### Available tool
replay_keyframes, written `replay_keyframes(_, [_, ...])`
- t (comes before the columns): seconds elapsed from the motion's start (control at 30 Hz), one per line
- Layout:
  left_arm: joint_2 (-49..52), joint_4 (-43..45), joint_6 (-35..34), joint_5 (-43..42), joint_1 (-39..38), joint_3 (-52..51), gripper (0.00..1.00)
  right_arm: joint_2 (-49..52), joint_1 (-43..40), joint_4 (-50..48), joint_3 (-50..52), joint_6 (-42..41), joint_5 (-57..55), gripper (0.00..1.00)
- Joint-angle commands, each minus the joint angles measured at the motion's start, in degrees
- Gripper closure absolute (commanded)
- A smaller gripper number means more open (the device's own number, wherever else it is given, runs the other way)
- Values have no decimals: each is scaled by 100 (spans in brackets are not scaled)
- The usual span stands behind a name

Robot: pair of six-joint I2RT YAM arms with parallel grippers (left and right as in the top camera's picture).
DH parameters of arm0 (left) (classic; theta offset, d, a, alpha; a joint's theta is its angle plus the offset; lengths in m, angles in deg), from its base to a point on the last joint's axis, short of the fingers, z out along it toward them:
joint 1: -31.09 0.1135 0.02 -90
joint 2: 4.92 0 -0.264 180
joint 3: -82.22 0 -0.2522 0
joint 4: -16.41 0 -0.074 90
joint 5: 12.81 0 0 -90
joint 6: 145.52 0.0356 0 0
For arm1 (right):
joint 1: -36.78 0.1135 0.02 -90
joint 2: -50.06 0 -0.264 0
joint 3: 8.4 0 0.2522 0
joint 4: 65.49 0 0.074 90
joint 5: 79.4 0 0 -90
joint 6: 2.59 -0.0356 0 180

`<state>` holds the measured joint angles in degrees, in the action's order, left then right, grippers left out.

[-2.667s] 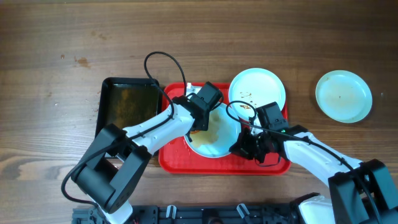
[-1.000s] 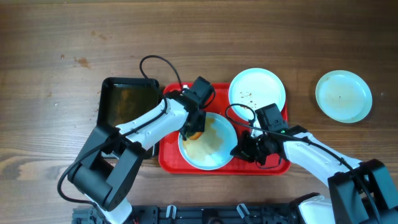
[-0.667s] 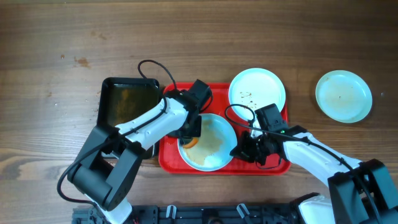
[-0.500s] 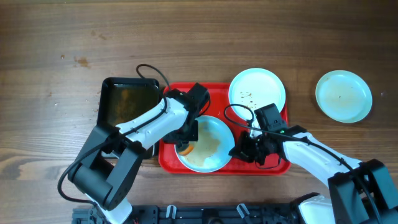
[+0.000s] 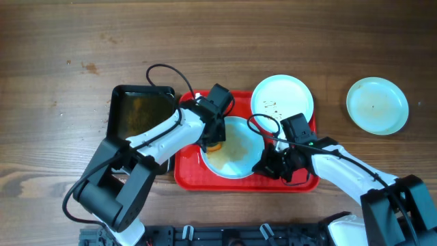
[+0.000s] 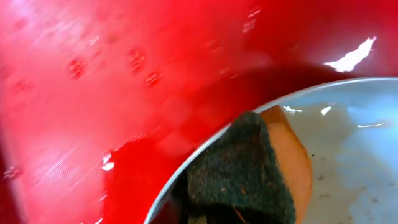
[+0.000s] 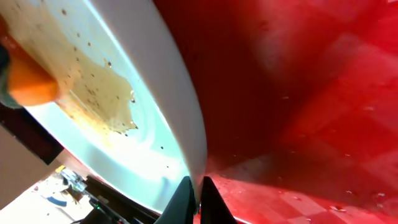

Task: Clean dirty plates on tray and stack at the side
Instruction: 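Scrub the tilted lower plate with the sponge in the left gripper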

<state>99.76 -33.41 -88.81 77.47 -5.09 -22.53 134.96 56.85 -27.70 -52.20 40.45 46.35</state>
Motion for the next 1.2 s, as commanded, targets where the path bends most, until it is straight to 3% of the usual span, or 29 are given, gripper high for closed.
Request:
replay_keyframes(0.0, [409, 352, 334, -538, -201, -260, 96, 153, 0, 85, 221, 116, -699, 95])
replay_keyframes(0.33, [409, 1261, 1088, -522, -254, -260, 96, 153, 0, 151, 221, 199, -702, 95])
replay_keyframes(0.7, [409, 2015, 1362, 1711, -247, -260, 96, 153, 0, 258, 221, 332, -734, 95])
replay_keyframes(0.93, [409, 1244, 1165, 2581, -63, -260, 96, 153, 0, 258, 221, 348, -745, 95])
replay_keyframes(1.07, [407, 533, 828, 2295, -70, -260, 96, 155, 0, 260, 221, 343, -763, 95])
replay_keyframes(1.17, [409, 151, 855, 990, -74, -260, 96, 153, 0, 260, 221, 345, -765, 95])
